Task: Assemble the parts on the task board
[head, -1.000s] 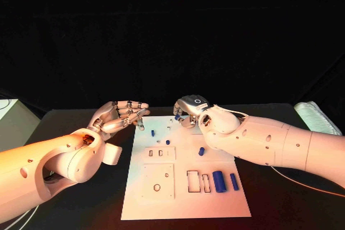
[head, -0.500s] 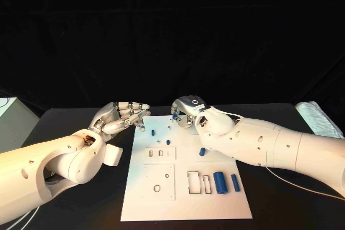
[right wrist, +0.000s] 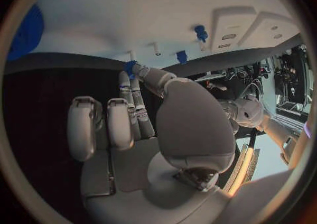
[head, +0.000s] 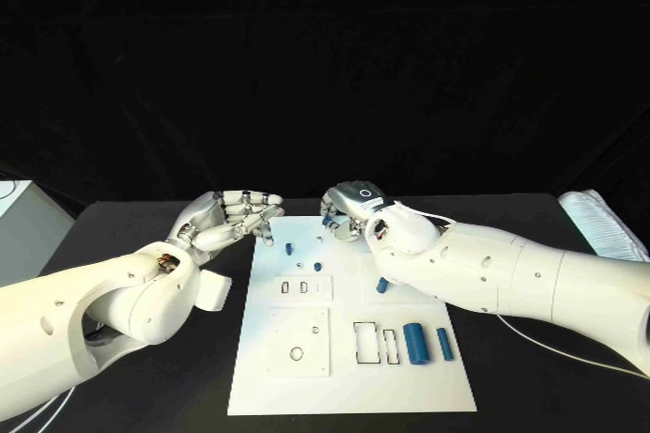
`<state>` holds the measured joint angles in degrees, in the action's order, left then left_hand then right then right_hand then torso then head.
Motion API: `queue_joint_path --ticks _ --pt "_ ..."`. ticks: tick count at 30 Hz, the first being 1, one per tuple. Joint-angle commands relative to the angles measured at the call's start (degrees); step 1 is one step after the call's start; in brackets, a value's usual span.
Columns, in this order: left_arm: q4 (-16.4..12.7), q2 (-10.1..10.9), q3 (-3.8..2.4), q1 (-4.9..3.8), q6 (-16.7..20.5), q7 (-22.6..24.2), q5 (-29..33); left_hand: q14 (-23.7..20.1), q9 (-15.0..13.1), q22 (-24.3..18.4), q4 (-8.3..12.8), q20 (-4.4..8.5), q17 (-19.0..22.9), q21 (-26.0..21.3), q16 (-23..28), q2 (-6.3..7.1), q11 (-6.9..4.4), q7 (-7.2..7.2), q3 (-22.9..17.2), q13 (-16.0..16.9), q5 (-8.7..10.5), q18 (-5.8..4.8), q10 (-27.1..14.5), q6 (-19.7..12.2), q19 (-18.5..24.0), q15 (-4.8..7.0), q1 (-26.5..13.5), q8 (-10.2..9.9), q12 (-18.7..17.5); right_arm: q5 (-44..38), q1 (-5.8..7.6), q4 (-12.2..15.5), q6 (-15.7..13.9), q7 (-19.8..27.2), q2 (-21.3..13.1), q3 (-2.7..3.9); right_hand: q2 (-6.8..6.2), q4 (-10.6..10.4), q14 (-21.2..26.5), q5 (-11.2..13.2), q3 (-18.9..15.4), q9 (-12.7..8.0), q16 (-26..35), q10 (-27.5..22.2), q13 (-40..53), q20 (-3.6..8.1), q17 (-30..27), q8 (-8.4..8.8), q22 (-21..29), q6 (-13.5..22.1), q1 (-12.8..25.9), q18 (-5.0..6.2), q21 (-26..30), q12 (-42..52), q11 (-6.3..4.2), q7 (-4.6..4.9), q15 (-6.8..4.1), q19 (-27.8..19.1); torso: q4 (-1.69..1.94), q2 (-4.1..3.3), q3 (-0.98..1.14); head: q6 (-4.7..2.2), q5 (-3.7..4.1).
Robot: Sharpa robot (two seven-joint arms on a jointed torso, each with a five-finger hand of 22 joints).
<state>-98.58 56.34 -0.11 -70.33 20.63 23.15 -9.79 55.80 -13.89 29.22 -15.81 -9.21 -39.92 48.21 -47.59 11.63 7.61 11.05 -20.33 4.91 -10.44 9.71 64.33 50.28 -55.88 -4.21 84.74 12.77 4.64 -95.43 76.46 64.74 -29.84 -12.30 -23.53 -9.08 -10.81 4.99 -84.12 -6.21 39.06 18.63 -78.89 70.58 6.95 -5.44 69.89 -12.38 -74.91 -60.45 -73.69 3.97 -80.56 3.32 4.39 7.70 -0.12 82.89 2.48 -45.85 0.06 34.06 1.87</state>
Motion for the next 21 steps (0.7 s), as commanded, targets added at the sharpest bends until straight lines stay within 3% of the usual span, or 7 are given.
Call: queue_joint_path --ticks 1,21 --pt "-0.1 -0.1 -0.06 -0.16 -1.0 0.4 -0.1 -0.1 -0.1 0.1 0.1 0.03 -0.1 0.2 -0.4 -0.25 0.04 0.07 -0.3 0.1 0.2 0.74 0.1 0.3 0.2 0.31 0.2 0.2 0.0 0.1 -0.03 -0.2 0.2 0.9 0.2 0.03 -0.46 0.2 -2.4 -0.2 0.1 0.1 -0.3 0.1 0.0 -0.04 0.0 0.06 -1.2 0.1 -0.2 -1.0 -0.2 0.3 -0.05 0.37 -0.24 0.5 -0.04 -0.05 0.03 -0.03 -0.14" --pt "-0.1 -0.1 -0.05 -0.51 -1.0 0.3 -0.1 -0.1 -0.1 0.2 0.1 0.03 -0.1 0.4 -0.4 -0.19 0.05 0.07 -0.4 0.1 0.22 0.74 0.2 0.3 0.3 0.31 0.2 0.2 0.0 0.9 -0.32 -2.3 1.2 1.3 1.7 0.01 -0.45 0.1 -2.4 -0.2 0.1 0.1 -0.2 0.1 0.0 -0.06 0.0 0.07 -1.2 0.1 -0.1 -0.98 -0.1 0.3 -0.04 0.39 -0.23 0.5 0.08 -0.21 0.07 0.08 -0.42"
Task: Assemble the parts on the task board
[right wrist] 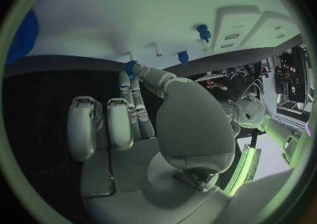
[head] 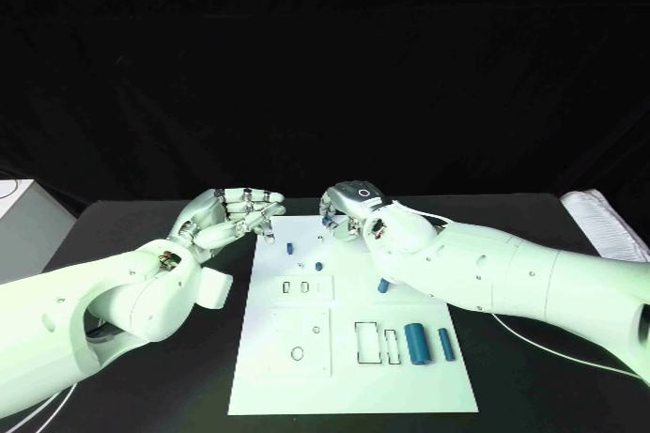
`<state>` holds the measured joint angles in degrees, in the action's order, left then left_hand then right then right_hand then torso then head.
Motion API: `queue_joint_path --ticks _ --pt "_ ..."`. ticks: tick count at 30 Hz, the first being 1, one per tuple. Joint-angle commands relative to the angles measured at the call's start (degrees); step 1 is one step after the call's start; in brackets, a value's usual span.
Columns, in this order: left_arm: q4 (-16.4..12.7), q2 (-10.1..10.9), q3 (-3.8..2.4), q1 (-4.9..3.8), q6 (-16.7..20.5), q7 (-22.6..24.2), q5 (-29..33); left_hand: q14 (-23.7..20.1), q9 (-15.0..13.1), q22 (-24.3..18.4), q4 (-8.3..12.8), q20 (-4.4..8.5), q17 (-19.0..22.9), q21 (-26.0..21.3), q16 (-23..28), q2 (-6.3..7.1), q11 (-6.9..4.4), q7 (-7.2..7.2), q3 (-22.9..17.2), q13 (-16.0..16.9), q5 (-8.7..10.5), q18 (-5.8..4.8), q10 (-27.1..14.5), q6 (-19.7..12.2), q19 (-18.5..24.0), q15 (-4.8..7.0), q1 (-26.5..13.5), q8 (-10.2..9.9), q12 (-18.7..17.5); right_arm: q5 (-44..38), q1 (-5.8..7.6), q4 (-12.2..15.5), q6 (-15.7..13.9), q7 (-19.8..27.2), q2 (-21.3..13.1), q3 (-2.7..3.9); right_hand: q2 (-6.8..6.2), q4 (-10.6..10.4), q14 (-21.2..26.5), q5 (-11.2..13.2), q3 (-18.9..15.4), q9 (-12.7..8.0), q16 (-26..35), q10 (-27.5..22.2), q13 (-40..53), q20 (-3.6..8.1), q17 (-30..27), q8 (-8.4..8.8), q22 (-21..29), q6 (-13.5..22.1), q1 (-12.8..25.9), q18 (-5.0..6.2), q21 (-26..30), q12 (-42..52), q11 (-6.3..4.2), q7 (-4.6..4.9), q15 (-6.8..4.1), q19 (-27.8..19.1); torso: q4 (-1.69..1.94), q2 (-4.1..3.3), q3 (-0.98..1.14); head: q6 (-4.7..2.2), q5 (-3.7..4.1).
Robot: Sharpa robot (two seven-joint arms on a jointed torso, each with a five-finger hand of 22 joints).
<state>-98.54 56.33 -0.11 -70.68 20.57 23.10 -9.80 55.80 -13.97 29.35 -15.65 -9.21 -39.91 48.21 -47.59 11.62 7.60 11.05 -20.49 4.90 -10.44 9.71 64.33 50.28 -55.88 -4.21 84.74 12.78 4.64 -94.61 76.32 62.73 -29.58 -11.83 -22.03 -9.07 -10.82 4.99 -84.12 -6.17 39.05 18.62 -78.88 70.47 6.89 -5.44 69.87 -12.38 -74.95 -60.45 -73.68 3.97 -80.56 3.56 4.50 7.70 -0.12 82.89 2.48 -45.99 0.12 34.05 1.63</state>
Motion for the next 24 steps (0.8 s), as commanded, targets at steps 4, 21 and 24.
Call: queue_joint_path --ticks 4,21,24 --pt "-0.2 -0.1 -0.05 -0.25 -1.0 0.3 -0.1 -0.1 -0.1 0.1 0.0 0.03 -0.1 0.4 -0.4 -0.19 0.05 0.07 -0.2 0.1 0.22 0.75 0.2 0.3 0.3 0.31 0.2 0.2 0.0 0.1 -0.33 -0.6 1.1 0.9 0.4 0.0 -0.45 0.1 -2.4 -0.3 0.1 0.1 -0.2 0.2 0.1 -0.05 0.0 0.07 -1.1 0.1 -0.1 -0.98 -0.1 0.1 -0.15 0.38 -0.23 0.5 0.04 -0.03 -0.02 0.32 -0.43" --pt "-0.1 0.0 -0.04 -0.52 -0.9 0.2 -0.1 -0.1 -0.1 0.2 0.0 0.03 -0.1 0.5 -0.4 -0.15 0.05 0.08 -0.3 0.1 0.23 0.75 0.2 0.3 0.5 0.31 0.2 0.2 0.0 0.7 -0.41 -1.1 1.7 1.5 0.6 0.0 -2.09 -0.3 -1.5 0.3 0.0 -0.1 1.2 -4.4 -1.0 -0.84 -2.8 1.9 3.4 3.2 1.6 0.0 3.2 -0.2 1.1 1.42 0.78 -2.1 -0.14 -0.02 -0.05 0.4 -0.78" --pt "0.0 0.1 -0.04 -0.56 -0.9 0.2 -0.1 -0.1 -0.1 0.2 0.0 0.03 -0.1 0.5 -0.4 -0.15 0.05 0.08 -0.3 0.1 0.23 0.75 0.2 0.3 0.5 0.31 0.2 0.2 0.0 0.9 -0.38 -1.3 1.6 1.7 0.6 0.0 -2.95 -0.3 0.1 1.5 -1.2 -0.5 4.5 -9.3 -2.4 -1.57 -8.0 3.74 10.8 6.0 1.7 1.59 8.9 -0.1 1.86 1.93 1.41 -6.0 -0.12 -0.02 -0.04 0.37 -0.8"
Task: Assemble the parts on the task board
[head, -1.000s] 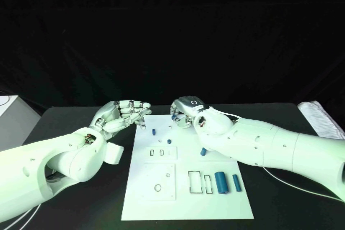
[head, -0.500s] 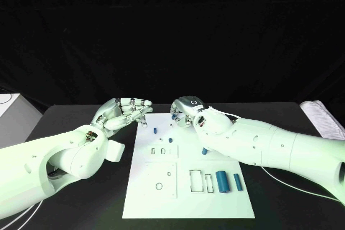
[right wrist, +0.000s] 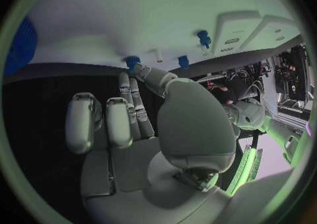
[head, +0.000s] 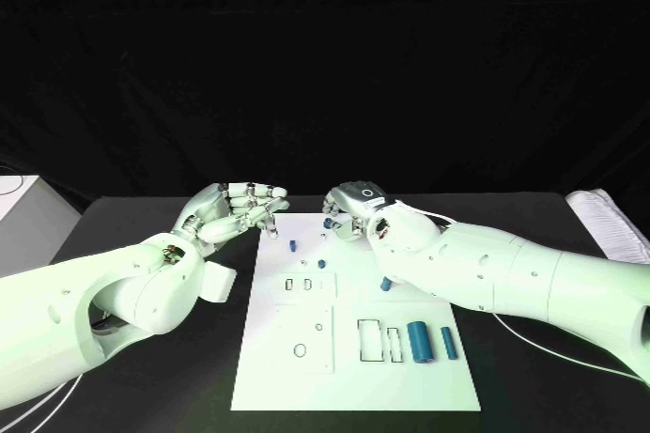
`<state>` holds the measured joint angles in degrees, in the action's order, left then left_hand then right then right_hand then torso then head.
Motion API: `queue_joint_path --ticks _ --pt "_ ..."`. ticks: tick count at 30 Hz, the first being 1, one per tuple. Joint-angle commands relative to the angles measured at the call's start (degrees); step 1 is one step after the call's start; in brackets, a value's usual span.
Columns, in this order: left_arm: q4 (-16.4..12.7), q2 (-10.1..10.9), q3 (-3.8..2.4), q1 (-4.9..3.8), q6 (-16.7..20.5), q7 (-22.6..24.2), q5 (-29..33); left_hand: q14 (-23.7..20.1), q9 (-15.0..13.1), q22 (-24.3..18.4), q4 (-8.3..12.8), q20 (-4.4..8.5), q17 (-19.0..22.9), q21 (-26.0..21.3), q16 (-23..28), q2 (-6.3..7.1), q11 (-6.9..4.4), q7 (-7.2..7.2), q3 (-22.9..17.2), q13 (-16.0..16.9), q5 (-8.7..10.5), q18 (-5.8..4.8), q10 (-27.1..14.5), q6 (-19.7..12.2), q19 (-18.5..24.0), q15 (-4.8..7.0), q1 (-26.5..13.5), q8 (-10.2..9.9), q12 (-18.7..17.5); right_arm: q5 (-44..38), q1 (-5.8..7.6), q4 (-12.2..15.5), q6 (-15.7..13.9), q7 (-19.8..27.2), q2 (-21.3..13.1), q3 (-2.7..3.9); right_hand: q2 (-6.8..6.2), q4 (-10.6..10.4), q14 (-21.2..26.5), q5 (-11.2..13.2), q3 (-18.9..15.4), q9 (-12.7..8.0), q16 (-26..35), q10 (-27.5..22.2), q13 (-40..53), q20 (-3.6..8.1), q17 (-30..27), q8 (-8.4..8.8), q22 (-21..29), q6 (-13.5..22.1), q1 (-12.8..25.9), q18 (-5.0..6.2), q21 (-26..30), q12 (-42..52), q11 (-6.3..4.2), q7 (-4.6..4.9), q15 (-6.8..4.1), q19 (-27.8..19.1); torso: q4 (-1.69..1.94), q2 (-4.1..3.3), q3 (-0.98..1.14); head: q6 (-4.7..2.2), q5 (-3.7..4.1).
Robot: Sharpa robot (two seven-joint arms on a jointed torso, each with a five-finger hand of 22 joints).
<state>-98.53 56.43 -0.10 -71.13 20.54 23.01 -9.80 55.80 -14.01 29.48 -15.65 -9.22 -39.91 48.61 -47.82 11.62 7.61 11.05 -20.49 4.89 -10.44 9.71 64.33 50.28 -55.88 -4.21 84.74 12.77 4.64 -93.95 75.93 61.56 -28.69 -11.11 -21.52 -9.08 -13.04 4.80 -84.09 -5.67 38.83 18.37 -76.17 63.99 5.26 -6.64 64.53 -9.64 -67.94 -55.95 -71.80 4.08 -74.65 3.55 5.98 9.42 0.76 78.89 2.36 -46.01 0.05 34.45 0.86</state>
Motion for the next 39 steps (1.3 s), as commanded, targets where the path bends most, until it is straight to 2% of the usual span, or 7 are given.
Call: queue_joint_path --ticks 1,7,16,24,28,31,39 --pt "-0.1 0.0 -0.05 -0.12 -0.9 0.3 -0.1 -0.1 0.0 0.0 0.0 0.03 -0.1 0.1 -0.2 -0.15 0.05 0.08 -0.3 0.1 0.23 0.75 0.2 0.3 0.5 0.31 0.2 0.2 0.0 0.3 0.01 -0.1 0.6 1.1 0.1 0.0 -0.67 -0.1 0.1 1.5 -1.7 -0.4 2.0 -3.5 -1.0 -0.42 -3.1 1.36 4.4 2.0 -0.4 1.6 3.7 0.0 0.38 0.18 0.54 -2.2 0.02 -0.02 0.04 -0.06 -0.02" --pt "0.0 0.2 -0.05 -0.16 -0.8 0.3 -0.1 -0.1 0.0 0.0 0.0 0.03 -0.1 0.1 -0.2 -0.15 0.05 0.08 -0.3 0.1 0.23 0.75 0.2 0.3 0.5 0.31 0.2 0.2 0.0 0.5 0.04 0.2 -0.5 1.2 -0.3 0.0 1.82 -3.6 1.0 2.1 -16.8 -2.0 5.3 -11.3 -1.5 -1.12 -8.4 4.2 13.2 4.9 -7.1 3.15 12.1 0.0 1.53 -1.09 1.35 -5.0 -0.2 0.07 0.12 -0.11 -0.32" --pt "0.3 0.7 -0.04 -0.18 -0.9 0.3 0.0 -0.1 0.0 0.0 0.0 0.03 -0.1 0.1 -0.2 -0.15 0.05 0.08 -0.3 0.1 0.23 0.75 0.2 0.3 0.5 0.31 0.2 0.2 0.0 3.3 1.36 7.9 -1.5 0.3 -8.0 0.8 1.97 -5.4 0.5 1.6 -15.5 -2.5 4.5 -5.3 -0.7 -0.24 -7.5 4.06 10.3 3.0 -7.6 2.54 10.3 1.3 0.21 -0.11 0.34 -2.7 -1.19 0.63 0.34 -0.35 -0.54" --pt "0.8 1.1 -0.03 -0.17 -1.1 0.2 0.1 -0.1 0.0 0.0 0.0 0.03 -0.1 0.1 -0.2 -0.15 0.05 0.08 -0.3 0.1 0.23 0.75 0.2 0.3 0.5 0.31 0.2 0.2 0.0 13.9 3.79 15.2 5.0 -3.2 -17.2 1.55 -1.43 -7.6 -2.4 -1.0 -12.1 -2.5 -3.1 15.8 6.7 2.15 3.4 3.55 -5.4 2.1 -3.4 -0.51 -2.3 10.9 -3.21 -1.29 -2.36 4.4 -2.16 1.33 0.59 -0.38 -0.82" --pt "1.1 1.3 -0.03 -0.16 -1.3 0.2 0.1 -0.1 -0.1 0.2 0.0 0.02 -0.1 0.3 -0.2 -0.12 0.06 0.09 -0.4 0.1 0.24 0.75 0.1 0.3 0.6 0.31 0.2 0.2 0.0 17.5 4.42 16.6 8.2 -3.8 -20.1 1.68 0.21 -8.6 -2.9 -2.2 -19.2 -1.7 -6.0 13.8 42.7 2.52 7.5 1.8 -10.0 3.6 -5.7 -1.42 -5.7 44.4 -3.95 -2.31 -2.14 5.7 -2.52 1.58 0.71 -0.29 -0.73" --pt "1.1 1.5 -0.02 -0.15 -1.5 0.3 0.0 -0.1 -0.2 0.3 0.1 0.03 -0.1 0.6 -0.3 -0.21 -0.06 -0.14 -0.6 0.1 0.23 0.77 0.2 0.4 0.7 0.36 0.3 0.3 0.0 18.9 4.64 16.7 10.0 -4.2 -21.3 1.73 0.76 -11.9 -4.1 -2.1 -24.1 -1.4 -10.0 20.0 74.0 1.57 15.5 0.03 -14.5 4.9 -5.4 -2.27 -9.2 75.6 -2.46 -0.8 -1.45 7.5 -2.73 1.66 0.92 -0.12 -1.03" --pt "1.1 1.6 -0.02 -0.14 -1.7 0.3 0.0 0.0 -0.2 0.4 0.1 0.04 -0.1 0.6 -0.3 -0.22 -0.08 -0.19 -0.6 0.1 0.23 0.78 0.3 0.4 0.8 0.38 0.3 0.3 0.0 21.4 4.44 14.2 11.5 -4.5 -20.6 1.74 0.65 -15.5 -5.6 -2.7 -27.9 -1.4 -13.4 25.0 83.5 0.51 24.1 -1.79 -20.5 6.3 -7.1 -3.67 -14.0 85.2 -1.42 0.03 -0.49 10.3 -2.55 1.51 1.01 0.05 -1.05"
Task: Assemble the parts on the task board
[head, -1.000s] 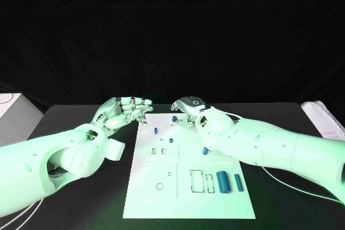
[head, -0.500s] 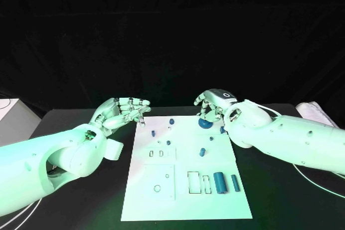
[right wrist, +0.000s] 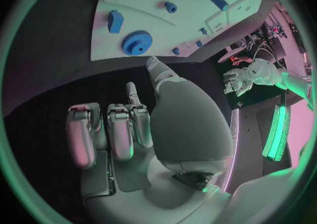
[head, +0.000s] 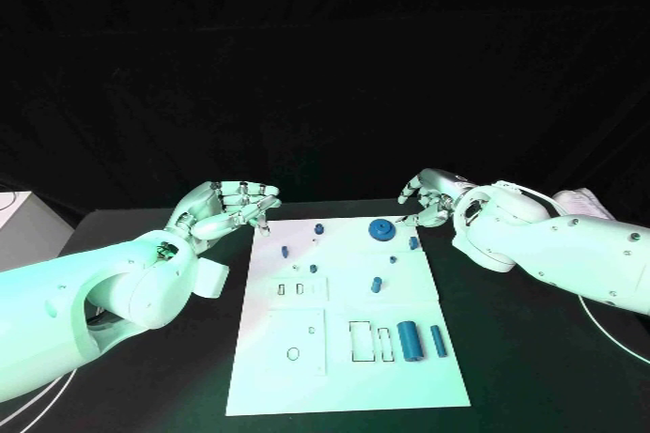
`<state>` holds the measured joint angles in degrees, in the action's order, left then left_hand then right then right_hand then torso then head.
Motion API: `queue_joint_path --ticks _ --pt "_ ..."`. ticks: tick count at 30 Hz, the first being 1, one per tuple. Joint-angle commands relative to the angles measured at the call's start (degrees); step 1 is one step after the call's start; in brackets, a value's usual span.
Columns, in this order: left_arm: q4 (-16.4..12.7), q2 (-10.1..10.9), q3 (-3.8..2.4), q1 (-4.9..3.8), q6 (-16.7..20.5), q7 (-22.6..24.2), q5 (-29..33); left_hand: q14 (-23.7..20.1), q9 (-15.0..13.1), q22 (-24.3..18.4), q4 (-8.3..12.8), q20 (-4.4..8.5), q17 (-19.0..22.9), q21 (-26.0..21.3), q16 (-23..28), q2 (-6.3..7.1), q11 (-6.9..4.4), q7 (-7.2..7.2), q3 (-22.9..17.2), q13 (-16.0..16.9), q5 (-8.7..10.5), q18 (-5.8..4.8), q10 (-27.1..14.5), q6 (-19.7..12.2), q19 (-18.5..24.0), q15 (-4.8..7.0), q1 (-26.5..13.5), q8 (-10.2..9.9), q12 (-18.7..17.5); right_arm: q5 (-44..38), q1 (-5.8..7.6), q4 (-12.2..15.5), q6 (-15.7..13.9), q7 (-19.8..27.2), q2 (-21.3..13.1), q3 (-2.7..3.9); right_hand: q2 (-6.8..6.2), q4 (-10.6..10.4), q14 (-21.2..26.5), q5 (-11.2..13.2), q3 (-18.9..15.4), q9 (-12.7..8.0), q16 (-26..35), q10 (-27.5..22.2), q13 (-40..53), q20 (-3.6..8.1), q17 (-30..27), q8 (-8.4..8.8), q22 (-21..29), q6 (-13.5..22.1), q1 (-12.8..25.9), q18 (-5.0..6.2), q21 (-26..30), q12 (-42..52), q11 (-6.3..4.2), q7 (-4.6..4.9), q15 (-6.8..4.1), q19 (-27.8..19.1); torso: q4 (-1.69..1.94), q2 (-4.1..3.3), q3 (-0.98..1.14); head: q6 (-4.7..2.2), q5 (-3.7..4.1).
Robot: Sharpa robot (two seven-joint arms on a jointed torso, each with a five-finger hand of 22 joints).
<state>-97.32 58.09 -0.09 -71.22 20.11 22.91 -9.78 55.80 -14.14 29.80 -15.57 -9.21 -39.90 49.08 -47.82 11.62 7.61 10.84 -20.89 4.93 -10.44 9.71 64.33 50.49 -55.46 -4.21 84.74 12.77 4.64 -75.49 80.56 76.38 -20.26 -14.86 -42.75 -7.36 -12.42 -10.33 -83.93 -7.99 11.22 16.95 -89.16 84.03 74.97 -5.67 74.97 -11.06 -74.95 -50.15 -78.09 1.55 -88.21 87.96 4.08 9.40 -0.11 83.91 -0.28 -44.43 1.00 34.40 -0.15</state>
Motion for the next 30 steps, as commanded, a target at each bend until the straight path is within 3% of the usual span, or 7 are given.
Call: queue_joint_path --ticks 1,16,30 --pt "-0.1 -0.1 -0.03 -0.05 -1.3 0.4 0.0 0.0 -0.1 0.1 0.0 0.03 -0.1 0.2 -0.3 -0.22 -0.08 0.02 -0.2 0.1 0.23 0.77 0.3 0.2 0.3 0.38 0.3 0.3 0.0 3.1 -0.29 -0.9 3.0 -0.7 0.9 0.01 0.05 -0.5 -5.9 -0.4 -0.3 0.0 -0.5 5.3 14.2 -0.49 13.9 -0.41 -13.8 0.6 -0.8 -1.22 -0.7 1.1 0.5 0.06 0.41 5.4 0.11 -0.06 0.03 0.15 -0.06" --pt "0.0 -0.3 -0.03 -0.05 -1.4 0.3 -0.1 0.0 -0.1 0.1 0.0 0.03 -0.1 0.2 -0.3 -0.22 -0.08 0.02 -0.2 0.1 0.23 0.77 0.3 0.2 0.3 0.38 0.3 0.3 0.0 4.7 -2.26 -8.2 2.6 -0.6 7.1 -0.19 0.56 -2.1 -6.1 -1.7 -0.6 0.0 -0.8 6.0 15.0 -0.89 15.0 -1.25 -15.0 1.0 -1.8 -1.55 -1.8 2.0 0.81 0.32 0.79 6.1 1.08 -0.76 0.16 0.25 0.4" --pt "-0.2 -0.1 -0.03 -0.06 -1.4 0.2 -0.1 0.0 -0.1 0.2 0.0 0.05 -0.1 0.3 -0.4 -0.19 -0.12 -0.01 -0.3 0.1 0.23 0.78 0.3 0.2 0.4 0.42 0.3 0.3 0.0 4.1 -2.89 -9.8 2.5 -1.1 8.5 -0.35 1.11 -2.1 -6.1 -2.8 0.4 0.0 -0.8 6.0 15.0 -0.95 15.0 -1.74 -15.0 0.6 -2.6 -1.55 -1.8 2.0 0.78 0.27 0.8 6.1 1.01 -0.78 0.18 0.39 0.41"
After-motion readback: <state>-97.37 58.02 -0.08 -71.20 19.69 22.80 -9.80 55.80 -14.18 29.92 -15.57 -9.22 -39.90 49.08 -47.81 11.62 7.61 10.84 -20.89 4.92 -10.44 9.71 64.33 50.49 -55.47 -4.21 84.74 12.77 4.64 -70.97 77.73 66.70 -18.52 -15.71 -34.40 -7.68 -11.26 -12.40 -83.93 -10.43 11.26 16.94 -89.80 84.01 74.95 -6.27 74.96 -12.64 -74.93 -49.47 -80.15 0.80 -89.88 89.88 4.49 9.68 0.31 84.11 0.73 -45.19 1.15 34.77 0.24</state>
